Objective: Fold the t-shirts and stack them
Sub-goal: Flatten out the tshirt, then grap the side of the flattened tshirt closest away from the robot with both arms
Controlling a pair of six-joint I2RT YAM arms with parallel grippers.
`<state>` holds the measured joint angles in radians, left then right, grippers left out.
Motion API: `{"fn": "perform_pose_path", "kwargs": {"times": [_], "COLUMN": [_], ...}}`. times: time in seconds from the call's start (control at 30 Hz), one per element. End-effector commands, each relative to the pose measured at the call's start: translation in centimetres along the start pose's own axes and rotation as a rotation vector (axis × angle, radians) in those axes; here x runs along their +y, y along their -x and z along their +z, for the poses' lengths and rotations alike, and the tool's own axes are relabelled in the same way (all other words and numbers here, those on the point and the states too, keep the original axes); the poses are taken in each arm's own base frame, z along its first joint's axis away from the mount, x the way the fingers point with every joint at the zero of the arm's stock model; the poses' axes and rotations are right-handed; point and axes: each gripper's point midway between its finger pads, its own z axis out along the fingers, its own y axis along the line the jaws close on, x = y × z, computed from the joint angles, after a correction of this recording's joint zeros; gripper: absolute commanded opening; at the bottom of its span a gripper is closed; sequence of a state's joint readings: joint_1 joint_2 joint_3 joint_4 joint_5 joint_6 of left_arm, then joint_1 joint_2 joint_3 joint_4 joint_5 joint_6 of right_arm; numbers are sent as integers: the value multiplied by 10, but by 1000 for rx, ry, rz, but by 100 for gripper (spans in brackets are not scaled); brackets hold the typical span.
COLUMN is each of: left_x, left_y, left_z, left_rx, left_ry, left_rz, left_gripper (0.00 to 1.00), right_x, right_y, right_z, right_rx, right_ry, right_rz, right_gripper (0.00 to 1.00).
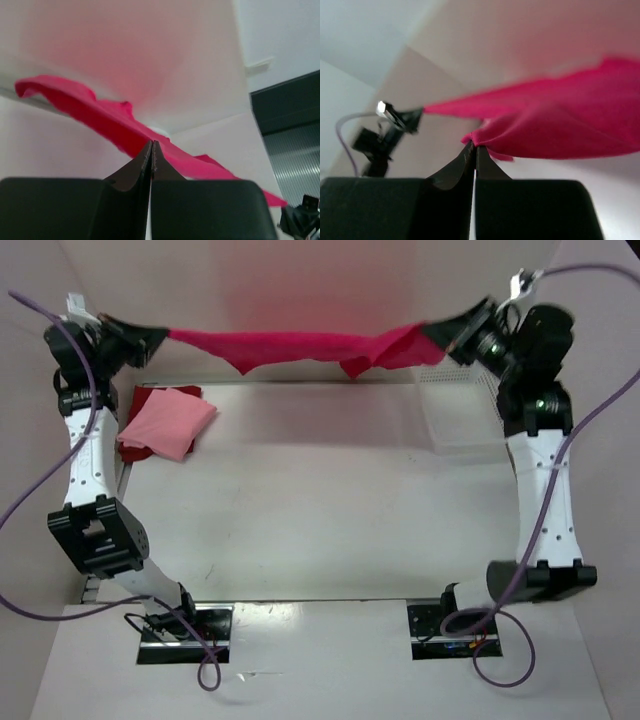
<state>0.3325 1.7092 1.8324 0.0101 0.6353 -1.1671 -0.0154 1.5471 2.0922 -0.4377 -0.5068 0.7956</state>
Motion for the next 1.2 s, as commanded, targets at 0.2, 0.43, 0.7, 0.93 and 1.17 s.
{"fn": "perform_pose_path", "kwargs": {"times": [0.2, 0.43, 0.7, 0.93, 1.17], "left_x": [184, 268, 247, 224, 214], "left_y": [-148, -247, -270, -264, -230], "left_z": [-71, -156, -220, -237, -194], "left_rx": [235, 420, 467, 481, 428], "left_ry": [356, 624, 744, 774, 692], "left_rz": [-99, -179, -164, -112, -122], "left_gripper": [0, 0, 0, 0, 0], "right_x": [-230, -249, -194, -170, -177], "right_y": [-275, -345, -364, -351, -330], "right_z": [-99, -175, -228, -264, -232], "right_rx": [522, 655, 798, 770, 694], "right_ry": [-530, -699, -679, -728, -712], "right_rz": [222, 336, 370, 345, 289], "right_gripper": [0, 0, 0, 0, 0]}}
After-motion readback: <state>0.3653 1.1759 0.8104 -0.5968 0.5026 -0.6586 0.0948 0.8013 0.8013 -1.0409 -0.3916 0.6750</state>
